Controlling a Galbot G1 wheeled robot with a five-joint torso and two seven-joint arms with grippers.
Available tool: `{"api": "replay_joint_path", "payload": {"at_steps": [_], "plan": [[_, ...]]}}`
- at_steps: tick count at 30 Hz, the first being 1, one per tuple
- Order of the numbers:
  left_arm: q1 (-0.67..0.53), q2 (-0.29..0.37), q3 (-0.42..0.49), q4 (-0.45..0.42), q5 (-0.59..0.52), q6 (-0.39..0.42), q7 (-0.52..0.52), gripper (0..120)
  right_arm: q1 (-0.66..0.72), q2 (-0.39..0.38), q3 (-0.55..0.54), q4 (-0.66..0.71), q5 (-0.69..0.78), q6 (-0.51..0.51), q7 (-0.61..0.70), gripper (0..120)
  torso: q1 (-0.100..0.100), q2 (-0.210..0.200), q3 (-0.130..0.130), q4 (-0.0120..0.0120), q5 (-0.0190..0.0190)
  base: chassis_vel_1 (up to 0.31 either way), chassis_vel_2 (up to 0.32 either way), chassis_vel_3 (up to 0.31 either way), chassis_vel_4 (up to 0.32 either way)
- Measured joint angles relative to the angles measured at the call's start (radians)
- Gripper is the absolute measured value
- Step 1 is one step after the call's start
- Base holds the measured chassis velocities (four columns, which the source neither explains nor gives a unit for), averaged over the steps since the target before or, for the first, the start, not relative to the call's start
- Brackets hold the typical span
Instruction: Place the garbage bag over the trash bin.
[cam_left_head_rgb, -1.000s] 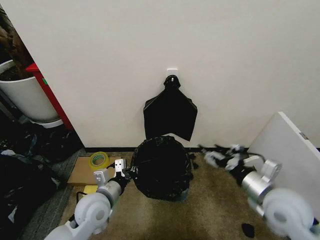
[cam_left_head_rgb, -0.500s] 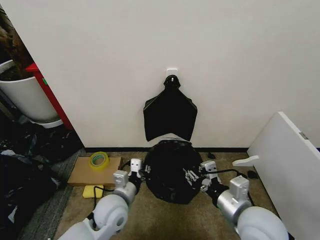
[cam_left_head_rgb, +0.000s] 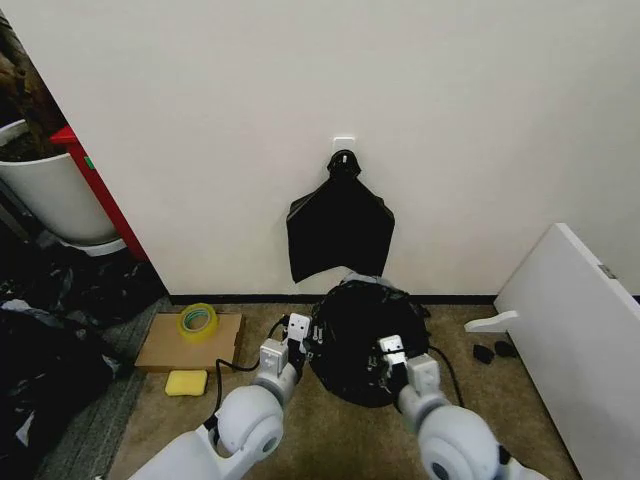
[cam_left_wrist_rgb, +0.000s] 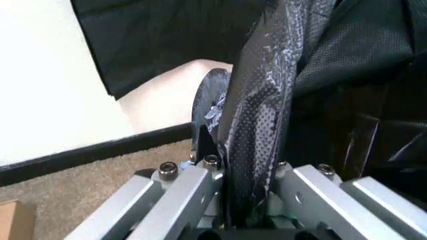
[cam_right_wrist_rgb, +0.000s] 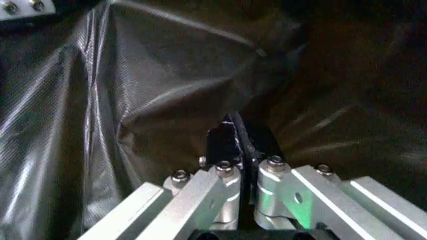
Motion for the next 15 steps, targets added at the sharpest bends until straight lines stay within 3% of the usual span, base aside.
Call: {"api": "replay_joint_path", "payload": {"at_steps": [15], "plan": [[0.07, 0.029, -0.036, -0.077, 0.023, -0.014, 0.016, 1, 0.112, 0.131, -0.093, -0.162, -0.077, -0.018, 0.108, 0, 0.0, 0.0, 0.0, 0.0, 0.0, 0.0, 0.0, 0.0, 0.0]]}}
